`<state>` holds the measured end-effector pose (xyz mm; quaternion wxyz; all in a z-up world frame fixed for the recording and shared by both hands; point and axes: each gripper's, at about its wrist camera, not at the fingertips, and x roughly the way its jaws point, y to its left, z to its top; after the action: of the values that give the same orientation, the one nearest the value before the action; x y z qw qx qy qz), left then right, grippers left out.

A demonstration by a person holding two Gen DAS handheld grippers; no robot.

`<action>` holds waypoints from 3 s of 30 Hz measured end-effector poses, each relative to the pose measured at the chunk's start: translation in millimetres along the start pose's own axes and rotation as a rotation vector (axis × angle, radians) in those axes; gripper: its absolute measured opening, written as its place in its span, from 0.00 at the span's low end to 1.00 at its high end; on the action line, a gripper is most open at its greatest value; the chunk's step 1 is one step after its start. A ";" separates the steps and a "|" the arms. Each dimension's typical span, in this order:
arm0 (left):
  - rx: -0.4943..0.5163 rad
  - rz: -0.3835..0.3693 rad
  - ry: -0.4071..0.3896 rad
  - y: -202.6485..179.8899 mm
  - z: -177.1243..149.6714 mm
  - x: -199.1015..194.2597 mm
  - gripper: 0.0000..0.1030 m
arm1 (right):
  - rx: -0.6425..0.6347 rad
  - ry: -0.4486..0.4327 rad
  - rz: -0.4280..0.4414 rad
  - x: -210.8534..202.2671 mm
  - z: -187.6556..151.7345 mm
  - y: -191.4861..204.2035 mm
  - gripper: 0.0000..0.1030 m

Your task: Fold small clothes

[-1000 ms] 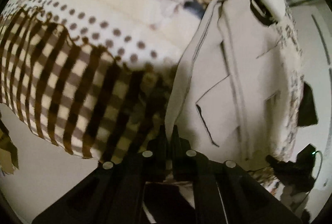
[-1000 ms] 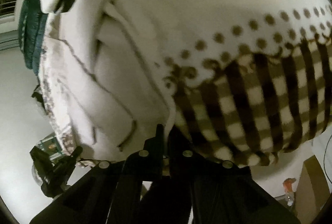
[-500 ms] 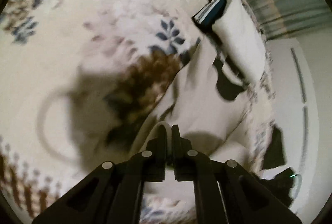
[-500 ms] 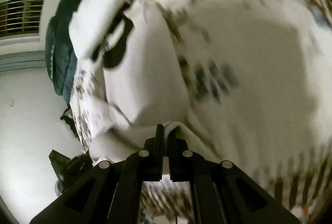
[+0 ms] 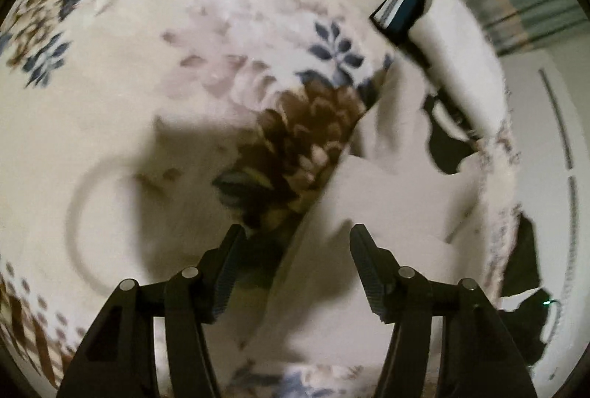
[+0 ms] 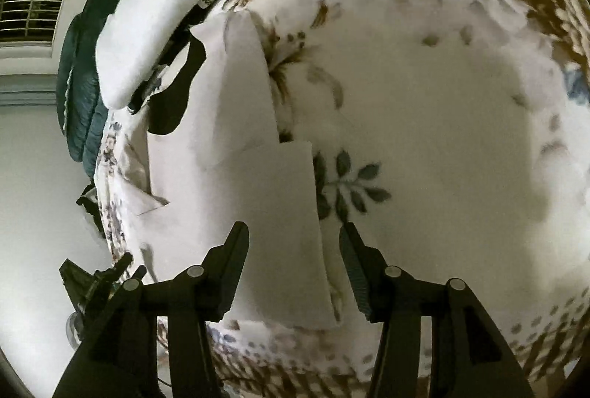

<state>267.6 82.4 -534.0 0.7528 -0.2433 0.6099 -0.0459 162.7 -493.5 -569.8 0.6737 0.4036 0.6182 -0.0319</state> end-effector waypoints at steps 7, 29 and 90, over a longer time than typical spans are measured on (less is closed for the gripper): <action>0.017 0.029 0.046 1.5 23.6 19.4 0.54 | -0.005 0.061 -0.155 37.2 15.9 6.2 0.52; 0.802 0.008 0.129 -182.7 140.7 105.7 0.03 | -0.355 -0.012 -0.353 113.5 208.0 179.9 0.33; 0.186 -0.042 0.035 -11.8 47.1 24.4 0.03 | 0.353 -0.099 0.117 18.3 17.1 -15.5 0.05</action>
<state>320.7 77.7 -544.4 0.7604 -0.1840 0.6108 -0.1222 172.4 -505.5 -594.8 0.6228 0.5485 0.5447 -0.1205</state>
